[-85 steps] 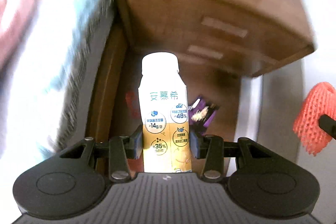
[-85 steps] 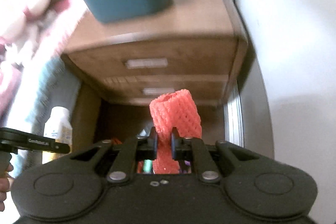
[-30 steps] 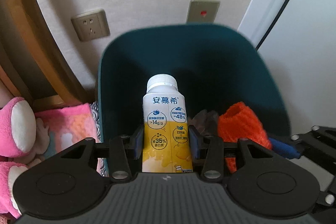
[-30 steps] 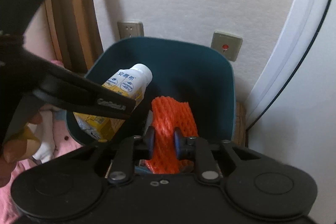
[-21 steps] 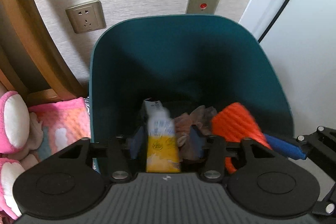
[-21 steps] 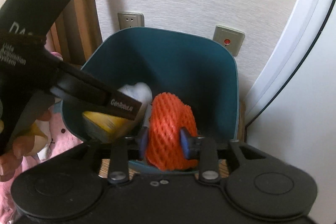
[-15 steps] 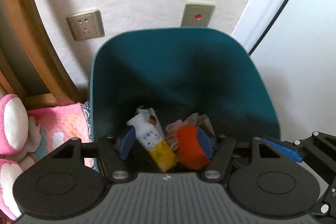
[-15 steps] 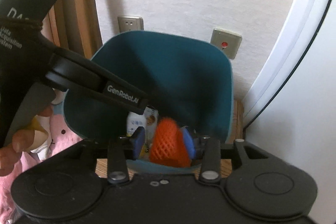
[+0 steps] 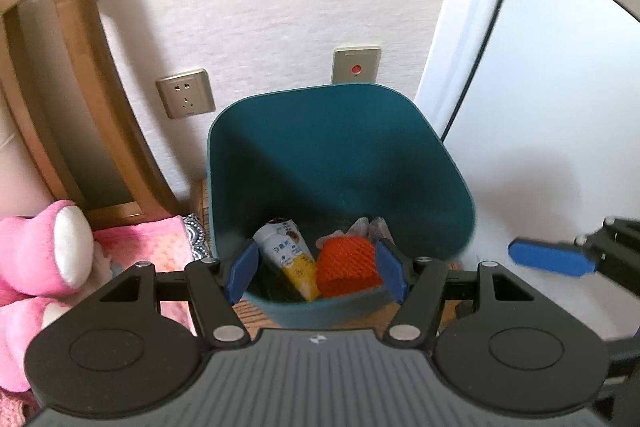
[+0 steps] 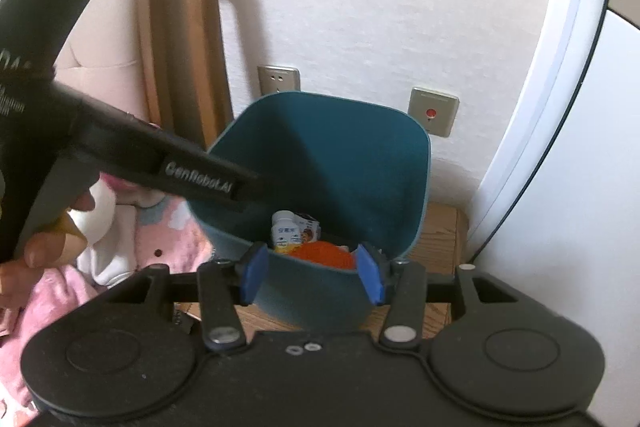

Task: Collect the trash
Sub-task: 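Lower both open tools down to the trash on the floor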

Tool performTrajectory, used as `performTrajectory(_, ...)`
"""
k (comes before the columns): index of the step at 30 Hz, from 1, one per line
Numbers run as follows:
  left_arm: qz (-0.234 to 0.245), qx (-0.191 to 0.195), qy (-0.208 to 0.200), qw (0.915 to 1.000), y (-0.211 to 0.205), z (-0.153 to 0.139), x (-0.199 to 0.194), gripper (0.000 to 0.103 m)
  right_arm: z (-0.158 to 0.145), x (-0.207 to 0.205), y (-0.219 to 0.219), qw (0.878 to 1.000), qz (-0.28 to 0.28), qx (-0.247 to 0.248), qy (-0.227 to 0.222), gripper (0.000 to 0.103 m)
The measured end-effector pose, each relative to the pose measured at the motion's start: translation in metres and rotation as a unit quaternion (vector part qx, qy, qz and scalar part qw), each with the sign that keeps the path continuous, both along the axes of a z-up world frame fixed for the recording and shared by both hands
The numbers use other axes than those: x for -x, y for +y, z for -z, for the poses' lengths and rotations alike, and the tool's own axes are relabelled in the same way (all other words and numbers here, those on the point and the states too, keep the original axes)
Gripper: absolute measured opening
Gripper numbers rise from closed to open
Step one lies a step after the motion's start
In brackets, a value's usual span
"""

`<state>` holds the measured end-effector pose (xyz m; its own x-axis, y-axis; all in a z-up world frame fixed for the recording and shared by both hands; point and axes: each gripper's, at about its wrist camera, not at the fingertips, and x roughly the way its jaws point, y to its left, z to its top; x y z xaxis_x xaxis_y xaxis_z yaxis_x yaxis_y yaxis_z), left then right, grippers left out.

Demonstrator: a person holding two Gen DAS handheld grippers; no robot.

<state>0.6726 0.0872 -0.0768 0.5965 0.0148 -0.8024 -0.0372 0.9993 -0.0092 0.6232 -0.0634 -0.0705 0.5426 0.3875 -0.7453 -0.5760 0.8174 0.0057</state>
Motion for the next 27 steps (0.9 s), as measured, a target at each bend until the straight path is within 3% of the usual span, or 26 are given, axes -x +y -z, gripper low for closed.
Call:
performTrajectory(7, -0.006, -0.012, -0.014, 0.9998, -0.015, -0.011, 0.054, 0.064, -0.009, 0.033, -0.022, 1.0, -0.011, -0.013, -0.009, 0.052)
performTrajectory(11, -0.011, -0.01, -0.02, 0.9997, -0.022, -0.013, 0.091, 0.074, -0.008, 0.055, -0.034, 0.999, -0.012, -0.028, -0.012, 0.058)
performTrajectory(15, -0.012, -0.013, -0.018, 0.9997, -0.033, -0.007, 0.126, 0.075, -0.002, 0.076, -0.044, 0.999, -0.013, -0.042, -0.006, 0.061)
performTrajectory(21, -0.043, 0.012, 0.001, 0.999, -0.031, 0.021, 0.167, 0.08, 0.022, 0.107, -0.058, 0.998, -0.011, -0.057, 0.012, 0.073)
performTrajectory(27, -0.041, 0.025, 0.025, 0.9985, -0.029, 0.074, 0.193, 0.083, 0.067, 0.124, -0.073, 0.997, 0.008, -0.045, 0.059, 0.082)
